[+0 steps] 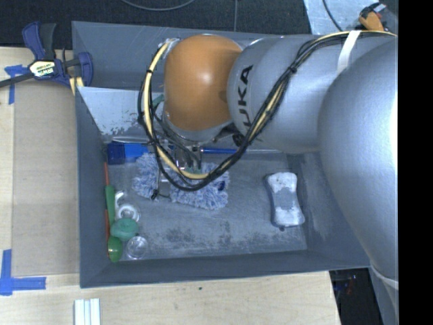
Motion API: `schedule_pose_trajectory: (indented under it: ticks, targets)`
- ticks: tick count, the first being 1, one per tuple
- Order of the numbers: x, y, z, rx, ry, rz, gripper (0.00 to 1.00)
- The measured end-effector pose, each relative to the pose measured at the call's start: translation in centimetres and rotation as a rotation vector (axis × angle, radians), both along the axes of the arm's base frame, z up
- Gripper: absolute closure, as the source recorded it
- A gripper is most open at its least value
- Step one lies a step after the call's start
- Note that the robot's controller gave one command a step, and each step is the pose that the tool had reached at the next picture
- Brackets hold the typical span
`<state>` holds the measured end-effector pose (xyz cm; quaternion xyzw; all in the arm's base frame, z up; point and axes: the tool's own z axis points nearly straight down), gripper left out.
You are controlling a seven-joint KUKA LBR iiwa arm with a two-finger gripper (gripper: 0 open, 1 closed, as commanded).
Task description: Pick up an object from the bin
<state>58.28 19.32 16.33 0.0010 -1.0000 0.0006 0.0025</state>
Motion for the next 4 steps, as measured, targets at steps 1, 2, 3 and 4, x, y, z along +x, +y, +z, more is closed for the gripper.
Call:
schedule_pose_trajectory:
  ticks: [1, 2, 3, 4]
  targets:
    - [0.2, -0.1, 0.4, 0.002, -0.008, -0.003, 0.00]
    - [2.2, -4.4, -9.6, 0.001, -0.003, -0.158, 0.00]
    - [2.4, -3.8, -9.2, 0.005, -0.011, -0.160, 0.00]
    - [2.4, -4.1, -9.2, 0.005, -0.011, -0.156, 0.00]
